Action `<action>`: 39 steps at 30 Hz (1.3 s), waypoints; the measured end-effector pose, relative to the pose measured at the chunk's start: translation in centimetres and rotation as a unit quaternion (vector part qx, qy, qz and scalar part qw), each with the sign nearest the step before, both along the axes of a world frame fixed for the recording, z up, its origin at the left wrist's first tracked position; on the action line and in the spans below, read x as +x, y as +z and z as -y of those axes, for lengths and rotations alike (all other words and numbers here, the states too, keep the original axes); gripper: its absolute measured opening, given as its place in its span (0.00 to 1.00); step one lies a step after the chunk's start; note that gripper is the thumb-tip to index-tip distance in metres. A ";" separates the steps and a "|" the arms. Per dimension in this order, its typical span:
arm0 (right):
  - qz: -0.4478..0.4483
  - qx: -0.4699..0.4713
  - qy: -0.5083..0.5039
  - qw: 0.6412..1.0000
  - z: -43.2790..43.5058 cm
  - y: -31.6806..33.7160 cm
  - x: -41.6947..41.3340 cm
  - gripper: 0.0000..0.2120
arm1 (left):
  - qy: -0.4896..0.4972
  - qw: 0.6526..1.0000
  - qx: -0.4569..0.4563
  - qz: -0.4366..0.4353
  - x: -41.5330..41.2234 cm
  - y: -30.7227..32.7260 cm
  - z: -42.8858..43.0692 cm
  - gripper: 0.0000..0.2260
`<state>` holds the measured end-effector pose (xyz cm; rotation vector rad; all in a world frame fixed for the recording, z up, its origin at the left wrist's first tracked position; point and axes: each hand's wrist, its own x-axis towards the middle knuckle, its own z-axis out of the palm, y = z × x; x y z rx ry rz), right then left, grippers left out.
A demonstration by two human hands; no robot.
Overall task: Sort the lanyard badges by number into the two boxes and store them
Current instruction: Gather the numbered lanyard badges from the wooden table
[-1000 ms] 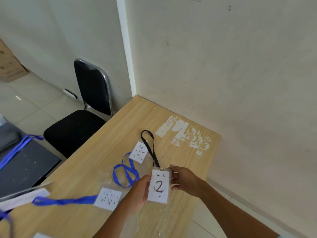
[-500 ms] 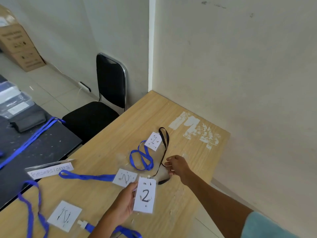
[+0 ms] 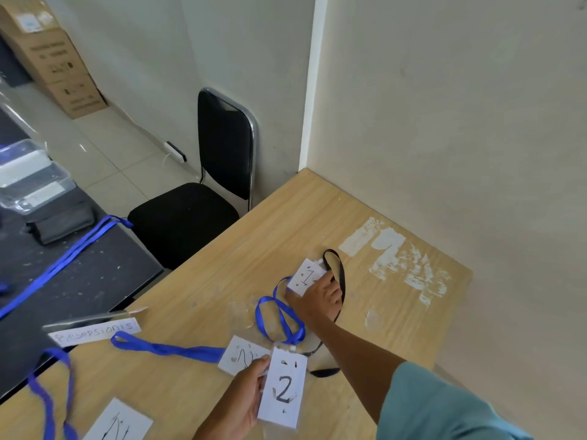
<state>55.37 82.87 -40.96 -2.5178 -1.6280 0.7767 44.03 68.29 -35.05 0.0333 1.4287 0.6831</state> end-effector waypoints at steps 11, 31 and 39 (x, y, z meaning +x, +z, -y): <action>0.023 -0.029 -0.001 0.999 -3.4 -0.3 -1.9 0.56 | 0.002 1.000 -0.010 -0.003 -0.6 -0.1 -1.8 0.09; 0.048 0.010 0.104 0.993 0.4 -0.6 2.8 0.51 | -0.015 0.999 0.032 -0.004 0.0 -1.4 -0.8 0.17; 0.116 0.019 0.168 0.979 -1.9 -1.1 1.7 0.46 | 0.022 0.999 0.028 -0.010 -0.3 -2.2 -0.9 0.11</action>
